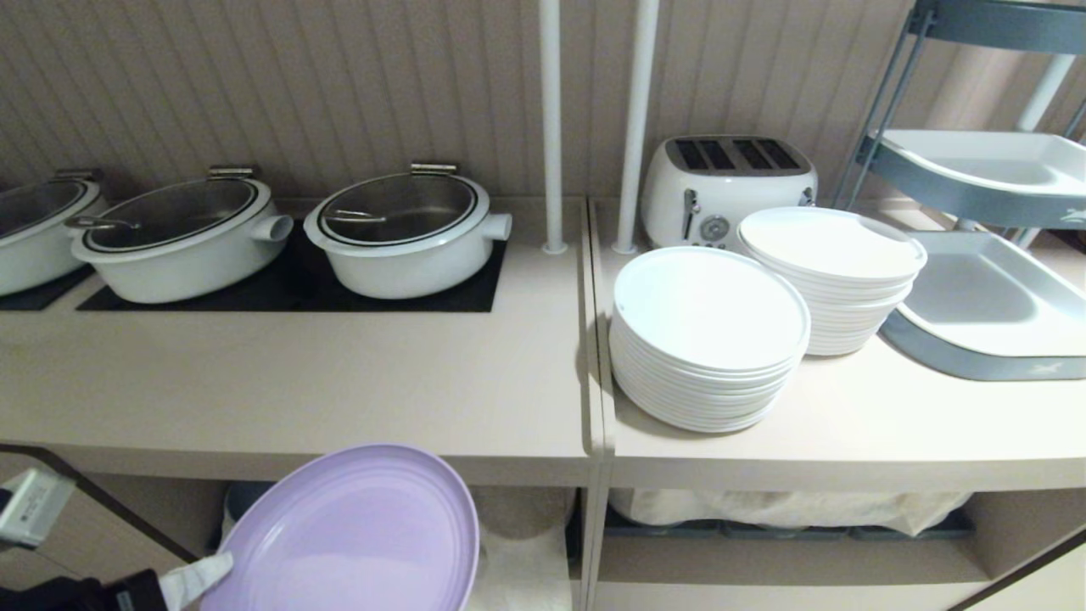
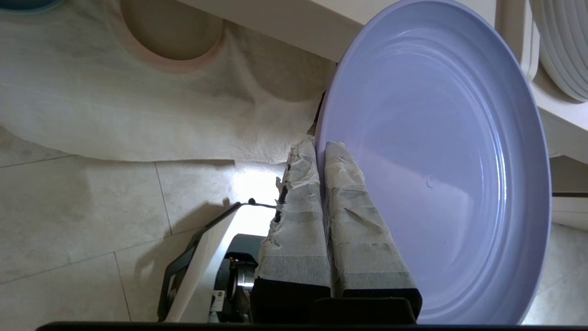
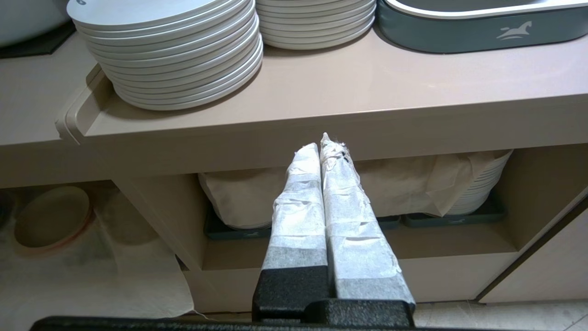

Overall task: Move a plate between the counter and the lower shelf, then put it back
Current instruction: Put the plate

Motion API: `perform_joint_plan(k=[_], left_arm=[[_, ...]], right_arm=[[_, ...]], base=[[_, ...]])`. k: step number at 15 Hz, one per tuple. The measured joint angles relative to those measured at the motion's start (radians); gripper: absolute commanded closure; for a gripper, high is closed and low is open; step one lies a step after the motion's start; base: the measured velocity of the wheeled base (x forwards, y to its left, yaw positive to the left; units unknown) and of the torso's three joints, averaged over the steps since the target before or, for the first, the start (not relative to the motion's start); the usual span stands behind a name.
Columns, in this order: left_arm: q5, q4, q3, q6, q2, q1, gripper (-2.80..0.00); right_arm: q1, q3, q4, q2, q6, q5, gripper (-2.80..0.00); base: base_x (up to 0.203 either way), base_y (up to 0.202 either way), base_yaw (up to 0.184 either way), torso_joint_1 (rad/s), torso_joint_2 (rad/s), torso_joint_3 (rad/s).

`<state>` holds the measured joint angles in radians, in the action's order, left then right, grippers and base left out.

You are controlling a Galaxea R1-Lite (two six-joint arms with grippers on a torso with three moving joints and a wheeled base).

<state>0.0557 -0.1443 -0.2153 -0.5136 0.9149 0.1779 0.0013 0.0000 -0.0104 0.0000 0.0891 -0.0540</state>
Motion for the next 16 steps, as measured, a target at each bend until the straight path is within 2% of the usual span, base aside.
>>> perform_joint_plan(k=[16], left_arm=[[0.002, 0.005, 0.019, 0.000, 0.000, 0.000, 0.00]], right_arm=[[-0.001, 0.000, 0.000, 0.000, 0.001, 0.000, 0.00]], base=[[0.000, 0.000, 0.000, 0.000, 0.00, 0.000]])
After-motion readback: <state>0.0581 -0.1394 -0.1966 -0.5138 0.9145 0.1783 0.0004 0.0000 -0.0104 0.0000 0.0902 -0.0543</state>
